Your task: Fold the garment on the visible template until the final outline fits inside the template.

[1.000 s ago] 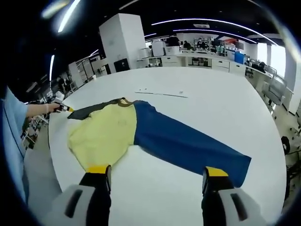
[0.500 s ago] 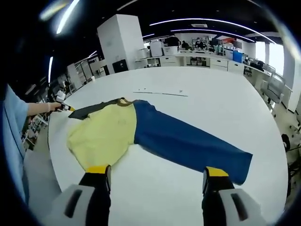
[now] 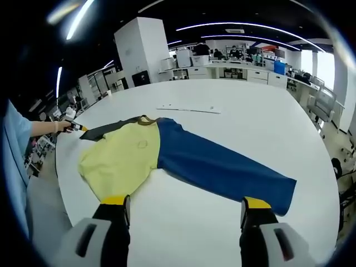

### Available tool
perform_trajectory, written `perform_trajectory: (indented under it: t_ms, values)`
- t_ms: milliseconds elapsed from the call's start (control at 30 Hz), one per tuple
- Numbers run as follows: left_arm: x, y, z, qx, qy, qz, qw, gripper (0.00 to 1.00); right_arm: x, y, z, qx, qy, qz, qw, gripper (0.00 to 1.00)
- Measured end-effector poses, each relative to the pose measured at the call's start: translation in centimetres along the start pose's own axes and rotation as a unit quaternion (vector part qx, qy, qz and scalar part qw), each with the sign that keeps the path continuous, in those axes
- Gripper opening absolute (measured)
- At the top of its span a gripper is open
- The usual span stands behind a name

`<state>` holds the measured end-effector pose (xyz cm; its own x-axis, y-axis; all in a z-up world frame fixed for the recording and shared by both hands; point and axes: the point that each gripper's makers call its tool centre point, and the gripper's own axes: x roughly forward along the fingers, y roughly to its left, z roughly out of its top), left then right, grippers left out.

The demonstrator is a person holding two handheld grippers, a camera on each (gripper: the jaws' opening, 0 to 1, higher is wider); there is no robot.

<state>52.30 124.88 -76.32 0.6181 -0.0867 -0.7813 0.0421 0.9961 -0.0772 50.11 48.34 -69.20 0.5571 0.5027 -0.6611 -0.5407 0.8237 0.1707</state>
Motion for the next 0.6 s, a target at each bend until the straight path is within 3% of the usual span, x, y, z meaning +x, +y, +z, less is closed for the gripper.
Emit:
perform_trajectory:
  t_ms: [133, 367, 600]
  values:
    - [-0.4, -0.6, 0.5, 0.022, -0.012, -0.003, 0.9997, 0.32, 0.0, 0.0, -0.2, 0.002, 0.0, 0.0, 1.0, 0.82]
    - [-0.9, -2.8, 1.5, 0.034, -0.039, -0.055, 0.9971, 0.63, 0.1, 0.5, -0.3, 0.004, -0.005, 0.006, 1.0, 0.83]
    - [-1.6, -5.0, 1.8, 0.062, -0.048, -0.077, 0.9939, 0.82, -0.1, 0.5, 0.0, -0.001, -0.014, 0.003, 0.9999, 0.87]
